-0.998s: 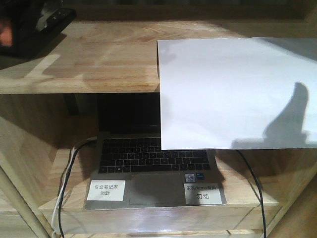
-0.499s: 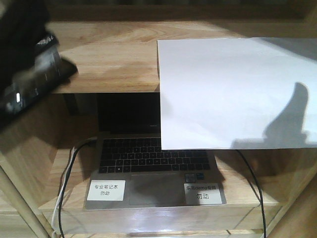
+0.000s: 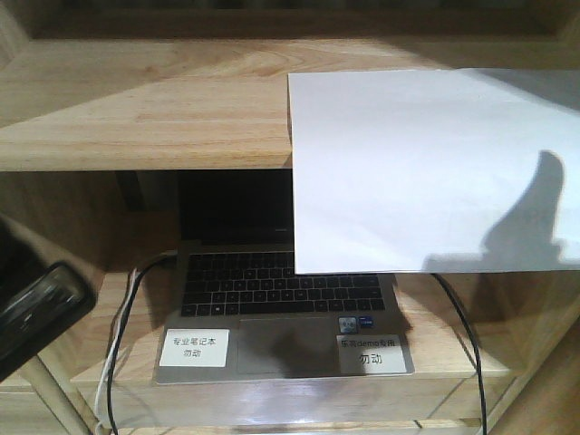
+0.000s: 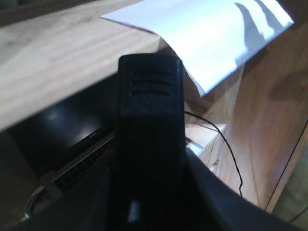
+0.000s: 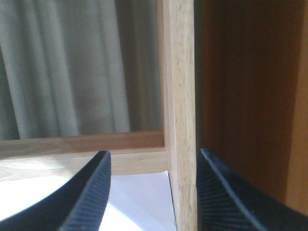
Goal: Grab stapler and paper to desk for stapling
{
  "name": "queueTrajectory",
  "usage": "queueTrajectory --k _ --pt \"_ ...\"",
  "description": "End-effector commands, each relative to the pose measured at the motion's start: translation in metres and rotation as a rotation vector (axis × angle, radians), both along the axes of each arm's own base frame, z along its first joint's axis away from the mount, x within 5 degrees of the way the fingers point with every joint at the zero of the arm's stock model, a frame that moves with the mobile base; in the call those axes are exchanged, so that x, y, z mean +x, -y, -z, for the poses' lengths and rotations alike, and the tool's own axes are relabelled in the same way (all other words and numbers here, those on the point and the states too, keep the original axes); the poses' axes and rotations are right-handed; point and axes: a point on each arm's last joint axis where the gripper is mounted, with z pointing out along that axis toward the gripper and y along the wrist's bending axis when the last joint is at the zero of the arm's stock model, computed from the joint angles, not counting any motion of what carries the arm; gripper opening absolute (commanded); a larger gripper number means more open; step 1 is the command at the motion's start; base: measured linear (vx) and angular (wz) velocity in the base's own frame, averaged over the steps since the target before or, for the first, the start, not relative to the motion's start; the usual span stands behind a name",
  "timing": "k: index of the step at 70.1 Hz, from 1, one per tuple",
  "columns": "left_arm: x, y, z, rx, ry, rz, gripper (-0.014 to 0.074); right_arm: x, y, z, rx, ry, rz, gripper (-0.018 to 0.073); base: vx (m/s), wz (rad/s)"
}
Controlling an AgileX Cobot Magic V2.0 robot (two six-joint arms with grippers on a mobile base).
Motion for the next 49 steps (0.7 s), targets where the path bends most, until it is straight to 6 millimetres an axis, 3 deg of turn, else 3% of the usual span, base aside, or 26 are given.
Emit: queueTrajectory --k 1,22,49 --pt "-0.014 -0.009 -0.013 -0.117 0.117 -0.006 -0.0006 -0.001 0.001 -0.014 -0.019 0.087 0.01 0.0377 0.0 0.0" --pt "-0.05 -0.031 0.003 -0.154 0.186 0.008 -0.0006 -0.001 0.001 -0.014 -0.019 0.087 0.01 0.0377 0.0 0.0" --pt "-0.056 -0.035 0.004 -0.166 0.206 0.009 -0.0006 -0.001 0.001 -0.014 -0.019 0.087 0.01 0.0377 0.0 0.0"
